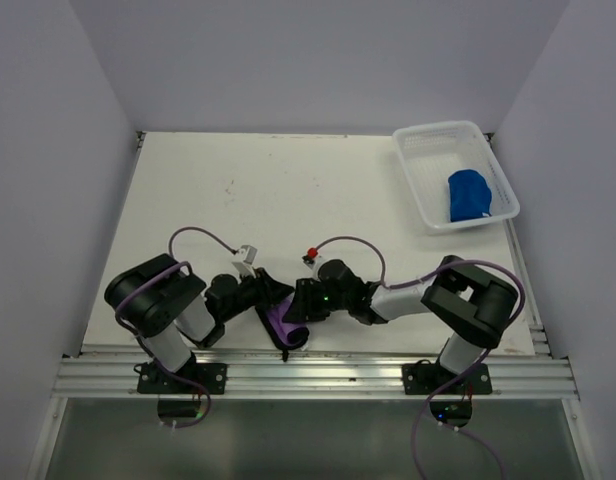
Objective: Roll the towels
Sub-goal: Roll the towel, then place the rolled towel into the container
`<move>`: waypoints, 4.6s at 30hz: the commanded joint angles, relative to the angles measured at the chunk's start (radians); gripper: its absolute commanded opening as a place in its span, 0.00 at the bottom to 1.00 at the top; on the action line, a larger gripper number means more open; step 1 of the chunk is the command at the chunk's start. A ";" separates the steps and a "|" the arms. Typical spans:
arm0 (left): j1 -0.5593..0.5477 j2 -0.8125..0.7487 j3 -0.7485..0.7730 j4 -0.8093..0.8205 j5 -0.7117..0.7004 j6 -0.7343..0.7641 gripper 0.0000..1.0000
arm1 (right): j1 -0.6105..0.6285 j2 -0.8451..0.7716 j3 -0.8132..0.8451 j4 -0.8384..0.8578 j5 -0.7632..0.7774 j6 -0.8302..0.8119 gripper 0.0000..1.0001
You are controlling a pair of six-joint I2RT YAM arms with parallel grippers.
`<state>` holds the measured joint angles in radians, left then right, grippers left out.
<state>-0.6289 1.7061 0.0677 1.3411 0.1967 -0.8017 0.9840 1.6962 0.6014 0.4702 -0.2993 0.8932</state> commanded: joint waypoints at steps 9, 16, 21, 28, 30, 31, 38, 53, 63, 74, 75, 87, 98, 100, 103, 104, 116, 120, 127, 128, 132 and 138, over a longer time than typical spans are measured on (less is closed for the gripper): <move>0.001 -0.294 0.018 -0.328 -0.109 0.036 0.41 | 0.102 -0.076 0.004 -0.264 0.328 -0.069 0.00; 0.001 -0.651 0.207 -0.893 -0.330 0.127 0.55 | 0.163 -0.125 0.205 -0.681 0.592 -0.244 0.00; 0.014 -0.680 0.271 -0.981 -0.316 0.144 0.63 | 0.267 -0.084 0.297 -0.840 0.843 -0.349 0.00; 0.014 -0.513 0.225 -0.763 -0.080 -0.048 0.61 | 0.449 0.057 0.405 -0.953 1.155 -0.336 0.00; 0.014 -0.462 0.208 -0.685 -0.048 -0.086 0.60 | 0.485 0.103 0.429 -0.953 1.178 -0.332 0.00; 0.014 -0.447 0.205 -0.662 -0.014 -0.112 0.59 | 0.495 0.118 0.442 -0.966 1.190 -0.332 0.00; 0.012 -0.434 0.202 -0.582 0.067 -0.156 0.57 | 0.533 0.249 0.572 -1.108 1.290 -0.316 0.00; -0.006 -0.350 0.121 -0.491 0.147 -0.148 0.56 | 0.565 0.439 0.778 -1.352 1.379 -0.267 0.00; -0.051 -0.132 0.130 -0.546 0.062 -0.090 0.44 | 0.565 0.448 0.808 -1.366 1.375 -0.269 0.11; -0.068 -0.056 0.135 -0.619 -0.043 -0.051 0.37 | 0.565 0.242 0.711 -1.323 1.349 -0.182 0.61; -0.068 -0.050 0.130 -0.612 -0.051 -0.053 0.37 | 0.564 0.208 0.686 -1.285 1.333 -0.174 0.61; -0.066 -0.037 0.089 -0.548 -0.075 -0.056 0.36 | 0.299 -0.405 0.140 -0.667 0.734 -0.175 0.69; -0.066 -0.095 0.058 -0.533 -0.098 -0.054 0.36 | 0.137 -0.290 -0.005 -0.392 0.421 -0.062 0.70; -0.068 -0.112 0.055 -0.540 -0.106 -0.053 0.36 | 0.131 -0.253 -0.008 -0.348 0.404 -0.066 0.70; -0.066 -0.126 0.055 -0.546 -0.108 -0.051 0.36 | 0.131 -0.208 0.026 -0.358 0.397 -0.080 0.69; -0.068 -0.131 0.057 -0.545 -0.108 -0.051 0.36 | 0.133 -0.198 0.031 -0.355 0.400 -0.080 0.67; -0.065 -0.223 0.093 -0.624 -0.135 -0.044 0.49 | 0.156 -0.113 0.055 -0.364 0.431 -0.073 0.12; -0.055 -0.347 0.168 -0.822 -0.177 -0.005 0.61 | 0.156 -0.180 0.074 -0.438 0.466 -0.097 0.00; 0.063 -0.588 0.319 -1.100 -0.233 0.088 0.78 | 0.121 -0.279 0.100 -0.550 0.480 -0.148 0.00; 0.080 -0.617 0.358 -1.128 -0.233 0.114 0.78 | 0.108 -0.292 0.103 -0.573 0.474 -0.158 0.00; 0.153 -0.661 0.440 -1.249 -0.264 0.185 0.80 | 0.015 -0.365 0.136 -0.636 0.430 -0.246 0.00; 0.189 -0.726 0.485 -1.327 -0.316 0.233 0.82 | -0.206 -0.397 0.267 -0.760 0.345 -0.402 0.00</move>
<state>-0.4580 1.0176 0.5152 0.1177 -0.0700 -0.6327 0.8722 1.3334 0.7803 -0.2081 0.0990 0.6174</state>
